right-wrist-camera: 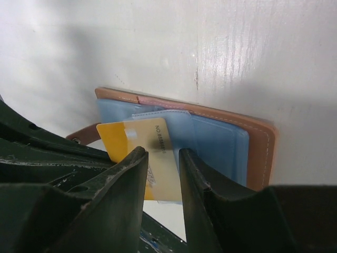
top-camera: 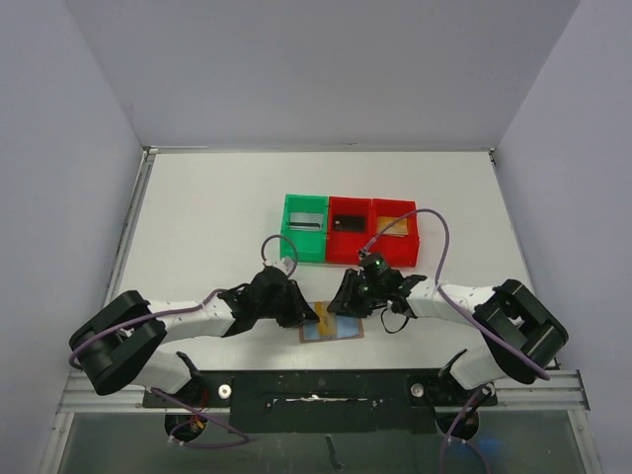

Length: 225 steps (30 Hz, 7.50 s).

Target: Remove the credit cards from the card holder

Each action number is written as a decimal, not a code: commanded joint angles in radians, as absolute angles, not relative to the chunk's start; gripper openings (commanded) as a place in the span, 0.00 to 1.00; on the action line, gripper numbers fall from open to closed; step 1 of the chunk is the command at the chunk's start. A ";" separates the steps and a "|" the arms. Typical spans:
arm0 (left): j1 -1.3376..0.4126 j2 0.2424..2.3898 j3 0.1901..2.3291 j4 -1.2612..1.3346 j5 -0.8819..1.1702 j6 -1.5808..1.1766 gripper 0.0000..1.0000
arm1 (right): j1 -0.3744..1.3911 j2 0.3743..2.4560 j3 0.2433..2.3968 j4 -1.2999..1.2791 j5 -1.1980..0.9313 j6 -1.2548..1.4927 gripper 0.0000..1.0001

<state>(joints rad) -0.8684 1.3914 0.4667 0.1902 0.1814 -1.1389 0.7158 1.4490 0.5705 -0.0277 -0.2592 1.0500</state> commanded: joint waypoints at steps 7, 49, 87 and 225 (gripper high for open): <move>-0.866 1.487 0.457 0.405 0.253 -1.181 0.12 | 0.711 1.428 0.492 0.035 -0.269 1.093 0.31; -0.815 1.047 0.467 -0.056 0.084 -1.110 0.00 | 0.793 1.514 0.761 -0.083 -0.276 0.938 0.25; -0.769 0.997 0.568 0.199 0.173 -0.977 0.00 | 0.310 0.830 0.521 -0.054 -0.336 0.747 0.93; -0.706 0.904 0.526 0.144 0.300 -1.014 0.68 | 0.198 1.785 1.185 -0.212 -0.305 -1.096 0.02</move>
